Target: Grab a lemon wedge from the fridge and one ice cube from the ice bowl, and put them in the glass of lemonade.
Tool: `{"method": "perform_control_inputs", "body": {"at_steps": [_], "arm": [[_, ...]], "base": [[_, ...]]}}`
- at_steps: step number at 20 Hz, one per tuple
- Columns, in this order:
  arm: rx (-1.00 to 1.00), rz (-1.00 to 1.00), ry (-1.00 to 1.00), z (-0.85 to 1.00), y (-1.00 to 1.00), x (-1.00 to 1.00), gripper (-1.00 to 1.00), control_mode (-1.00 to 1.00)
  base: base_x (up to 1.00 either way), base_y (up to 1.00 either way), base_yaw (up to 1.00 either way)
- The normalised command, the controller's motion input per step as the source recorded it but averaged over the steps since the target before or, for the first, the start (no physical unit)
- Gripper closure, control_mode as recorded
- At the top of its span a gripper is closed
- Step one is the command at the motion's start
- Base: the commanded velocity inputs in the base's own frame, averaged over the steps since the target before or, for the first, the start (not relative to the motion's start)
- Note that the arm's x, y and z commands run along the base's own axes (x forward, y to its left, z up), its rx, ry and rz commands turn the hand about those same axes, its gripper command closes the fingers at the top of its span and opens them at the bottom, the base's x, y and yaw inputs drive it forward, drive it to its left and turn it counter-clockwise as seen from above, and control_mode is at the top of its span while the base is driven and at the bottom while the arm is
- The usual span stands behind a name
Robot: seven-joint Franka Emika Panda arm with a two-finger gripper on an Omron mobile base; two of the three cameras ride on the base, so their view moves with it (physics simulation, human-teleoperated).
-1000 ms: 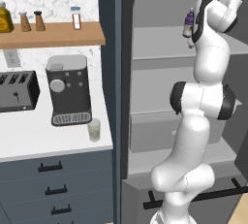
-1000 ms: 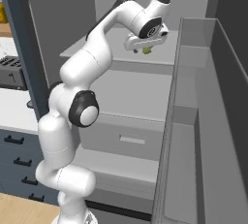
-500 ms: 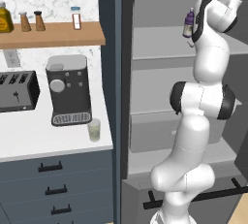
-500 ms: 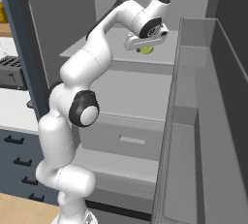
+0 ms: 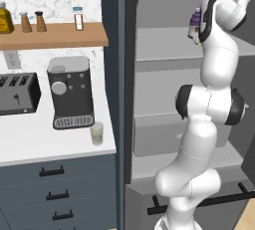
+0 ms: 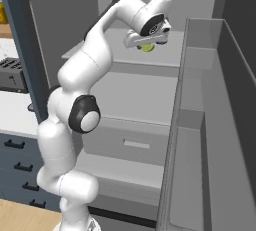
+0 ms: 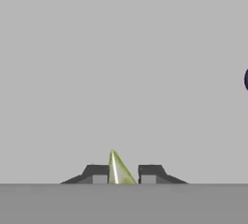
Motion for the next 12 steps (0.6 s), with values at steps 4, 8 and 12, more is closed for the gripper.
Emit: {"method": "perform_control_inputs", "body": {"at_steps": [4, 8, 12], "arm": [[0.0, -0.08, -0.16, 0.07, 0.37, -0.62, 1.0, -1.0], [0.0, -0.18, -0.21, -0.12, 0.11, -0.87, 1.0, -1.0], [0.0, -0.25, -0.24, -0.1, 0.0, -0.8, 1.0, -1.0]], "base": [[0.0, 0.0, 0.0], [0.0, 0.0, 0.0], [0.0, 0.0, 0.0]]}}
